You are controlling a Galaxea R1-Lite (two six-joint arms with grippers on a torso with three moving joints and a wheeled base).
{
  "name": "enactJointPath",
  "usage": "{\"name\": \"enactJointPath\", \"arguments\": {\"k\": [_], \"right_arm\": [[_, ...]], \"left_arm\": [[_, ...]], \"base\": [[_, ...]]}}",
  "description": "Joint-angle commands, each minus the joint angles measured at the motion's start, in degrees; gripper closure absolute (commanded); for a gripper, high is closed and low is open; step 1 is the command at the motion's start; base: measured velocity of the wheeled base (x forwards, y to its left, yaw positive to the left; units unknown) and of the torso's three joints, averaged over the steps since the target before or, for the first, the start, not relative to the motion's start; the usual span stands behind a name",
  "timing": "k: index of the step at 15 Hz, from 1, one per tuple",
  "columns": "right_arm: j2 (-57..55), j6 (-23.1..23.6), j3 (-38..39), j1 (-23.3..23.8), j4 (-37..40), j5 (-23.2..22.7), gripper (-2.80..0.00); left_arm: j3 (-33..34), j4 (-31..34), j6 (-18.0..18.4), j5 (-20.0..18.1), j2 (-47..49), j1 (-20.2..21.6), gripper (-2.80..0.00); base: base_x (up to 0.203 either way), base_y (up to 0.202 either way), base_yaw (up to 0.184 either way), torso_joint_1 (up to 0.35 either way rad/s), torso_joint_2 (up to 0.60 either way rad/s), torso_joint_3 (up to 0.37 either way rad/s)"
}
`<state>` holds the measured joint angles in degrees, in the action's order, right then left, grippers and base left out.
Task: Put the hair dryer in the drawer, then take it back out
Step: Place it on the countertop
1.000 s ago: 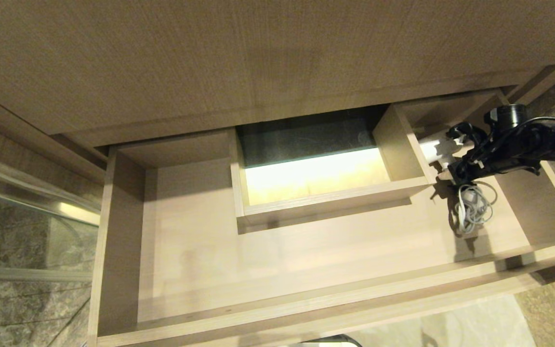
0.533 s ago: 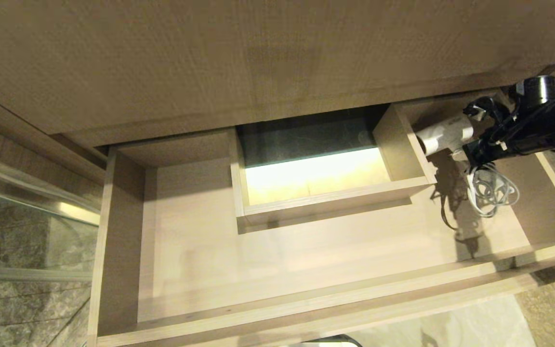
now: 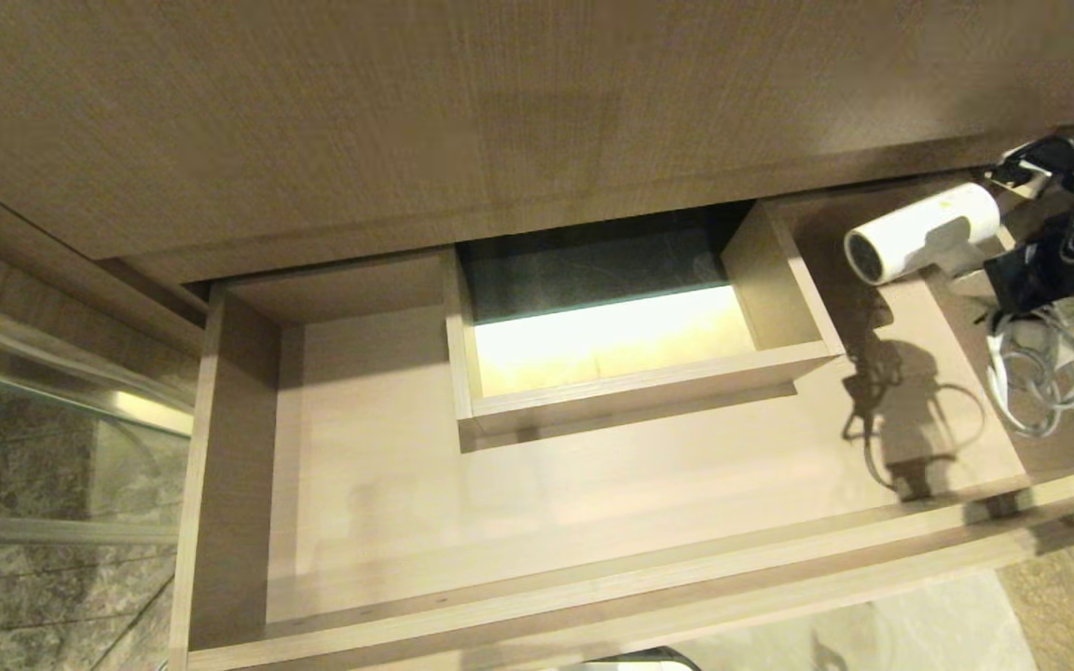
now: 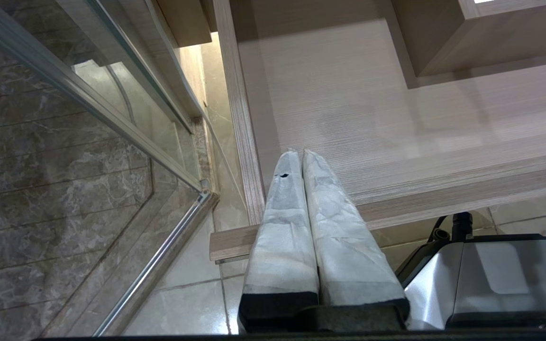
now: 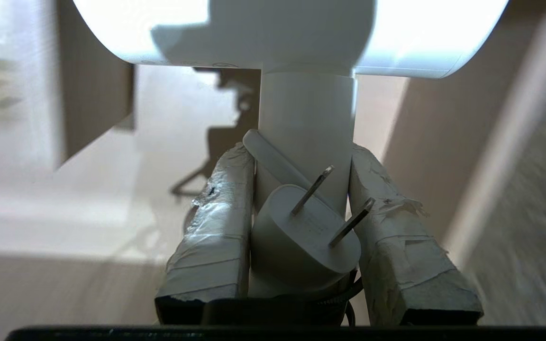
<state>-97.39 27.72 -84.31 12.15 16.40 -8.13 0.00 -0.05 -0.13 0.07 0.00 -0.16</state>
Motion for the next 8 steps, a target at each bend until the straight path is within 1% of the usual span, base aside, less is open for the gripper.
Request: {"name": "enactJointPath", "arguments": {"k": [1,5,8], "right_arm": [[11.9,0.4,5.9,0.1,0.4,-0.1,0.00],[28.1,1.7,12.5,0.1,4.1,0.0,0.00],[40.0,2.0,14.1,0.1,9.6,0.0,0.00]], "left_arm": [[0.1,0.0,0.0,0.0,0.0,0.0,0.00],[0.0,0.0,0.0,0.0,0.0,0.0,0.00],[0.1,0.0,0.0,0.0,0.0,0.0,0.00]], "base": [[0.000,0.000,0.000,0.000,0.00,0.000],[0.000,0.000,0.000,0.000,0.00,0.000],[0.000,0.000,0.000,0.000,0.00,0.000]]}}
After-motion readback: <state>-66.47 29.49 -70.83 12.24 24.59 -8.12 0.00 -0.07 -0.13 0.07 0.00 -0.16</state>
